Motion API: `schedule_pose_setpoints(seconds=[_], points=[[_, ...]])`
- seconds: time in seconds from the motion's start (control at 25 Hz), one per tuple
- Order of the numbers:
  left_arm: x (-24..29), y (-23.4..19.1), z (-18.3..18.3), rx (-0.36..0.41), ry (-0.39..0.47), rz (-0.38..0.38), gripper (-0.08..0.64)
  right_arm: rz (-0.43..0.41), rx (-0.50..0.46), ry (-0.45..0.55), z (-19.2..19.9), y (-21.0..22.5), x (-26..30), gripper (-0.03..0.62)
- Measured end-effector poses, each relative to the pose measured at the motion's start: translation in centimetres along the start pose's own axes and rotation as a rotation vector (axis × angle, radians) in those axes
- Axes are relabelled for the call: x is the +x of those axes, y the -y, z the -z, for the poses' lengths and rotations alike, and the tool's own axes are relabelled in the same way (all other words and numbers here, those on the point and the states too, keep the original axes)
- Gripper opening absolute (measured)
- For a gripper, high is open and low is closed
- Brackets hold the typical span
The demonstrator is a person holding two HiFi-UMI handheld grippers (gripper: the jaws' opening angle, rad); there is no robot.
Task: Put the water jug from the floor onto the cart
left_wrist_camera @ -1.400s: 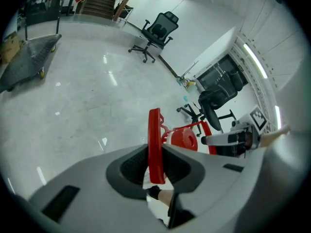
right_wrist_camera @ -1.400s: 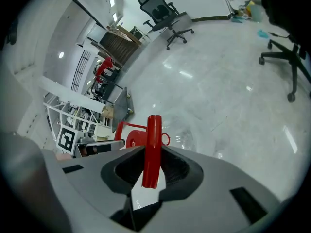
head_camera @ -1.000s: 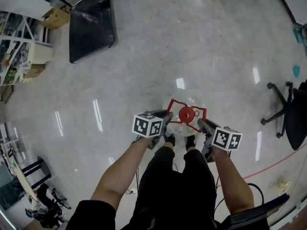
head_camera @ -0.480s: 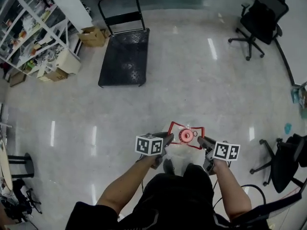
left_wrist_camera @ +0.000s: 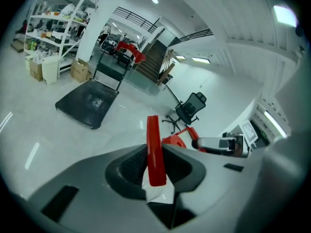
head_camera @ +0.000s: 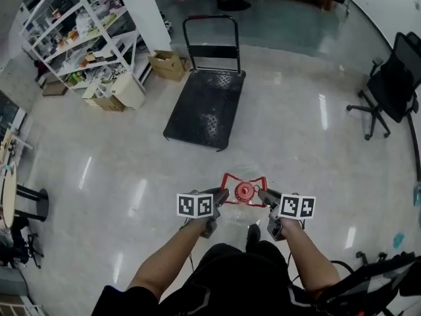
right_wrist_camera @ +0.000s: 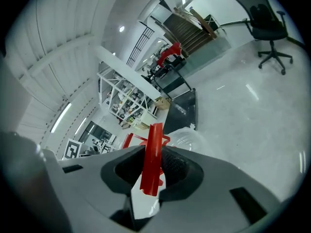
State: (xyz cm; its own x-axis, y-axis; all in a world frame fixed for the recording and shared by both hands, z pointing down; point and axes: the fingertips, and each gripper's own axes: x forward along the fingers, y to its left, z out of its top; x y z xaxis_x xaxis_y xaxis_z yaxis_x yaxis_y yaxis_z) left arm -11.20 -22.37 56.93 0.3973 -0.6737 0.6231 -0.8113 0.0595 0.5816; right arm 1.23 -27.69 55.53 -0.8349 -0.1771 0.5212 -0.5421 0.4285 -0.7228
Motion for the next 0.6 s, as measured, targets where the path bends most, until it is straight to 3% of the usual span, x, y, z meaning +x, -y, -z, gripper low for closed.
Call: schedule_pose_setpoints(seconds=[0.24, 0.44, 0.6], points=[[3.3, -5.4, -5.7, -0.111, 0.134, -0.063, 0.081, -0.091, -0.093, -0.077, -7.4, 1.6, 7.8, 0.097], [5.1, -10.9, -12.4, -0.147, 0.180, -0.069, 0.081, -0.111, -0.117, -0.091, -13.5, 1.0, 15.2, 0.097], [5.2, -15.2, -17.9, -0.138, 0.170, -0.067, 0.081, -0.104, -0.102, -0.095, -17.3, -0.9, 20.7, 0.097]])
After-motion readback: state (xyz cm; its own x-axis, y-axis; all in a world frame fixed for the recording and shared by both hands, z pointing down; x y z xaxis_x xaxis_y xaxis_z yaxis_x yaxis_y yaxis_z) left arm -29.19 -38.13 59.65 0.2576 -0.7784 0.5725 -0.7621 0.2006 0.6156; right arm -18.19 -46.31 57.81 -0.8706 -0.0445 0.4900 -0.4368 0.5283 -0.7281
